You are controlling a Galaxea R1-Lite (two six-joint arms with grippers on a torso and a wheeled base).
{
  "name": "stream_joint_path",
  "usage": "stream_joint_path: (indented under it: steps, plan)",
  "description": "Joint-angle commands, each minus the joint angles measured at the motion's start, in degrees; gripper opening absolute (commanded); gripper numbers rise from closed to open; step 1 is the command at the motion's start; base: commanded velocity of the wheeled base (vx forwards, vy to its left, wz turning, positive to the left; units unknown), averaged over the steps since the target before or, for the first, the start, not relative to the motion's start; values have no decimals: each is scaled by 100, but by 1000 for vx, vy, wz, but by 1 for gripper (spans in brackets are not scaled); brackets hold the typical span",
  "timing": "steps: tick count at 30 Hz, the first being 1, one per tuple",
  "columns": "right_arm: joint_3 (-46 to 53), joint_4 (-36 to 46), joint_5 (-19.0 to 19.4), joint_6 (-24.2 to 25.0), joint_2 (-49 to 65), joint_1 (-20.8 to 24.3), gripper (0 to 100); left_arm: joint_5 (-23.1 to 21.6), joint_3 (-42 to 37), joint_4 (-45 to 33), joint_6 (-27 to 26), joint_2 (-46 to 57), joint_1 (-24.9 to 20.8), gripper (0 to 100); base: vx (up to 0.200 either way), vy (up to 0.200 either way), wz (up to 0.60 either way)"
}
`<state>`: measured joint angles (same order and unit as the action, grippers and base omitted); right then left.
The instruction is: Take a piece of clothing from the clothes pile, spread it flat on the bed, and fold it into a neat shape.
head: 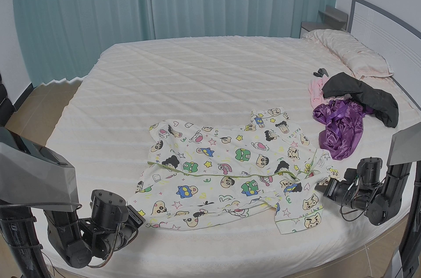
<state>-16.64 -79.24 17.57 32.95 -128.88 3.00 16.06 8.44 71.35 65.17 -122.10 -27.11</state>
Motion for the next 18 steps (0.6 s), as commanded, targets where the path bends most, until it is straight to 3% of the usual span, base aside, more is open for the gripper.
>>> stream_joint_path:
  steps: [1,7,8,13,18]
  plan:
    - [-217,49,1,1,91,-54,0,3,0,2,4,-7,-5,0,0,0,0]
    - [-349,49,1,1,-94,-19,0,3,9,2,4,-7,4,0,0,0,0]
    - [-349,49,1,1,-137,-19,100,3,9,2,4,-15,4,0,0,0,0]
    - [-234,31,1,1,-120,-54,100,3,9,2,4,-15,4,0,0,0,0]
    - [108,-21,19,-8,161,-370,100,3,9,2,4,-15,4,0,0,0,0]
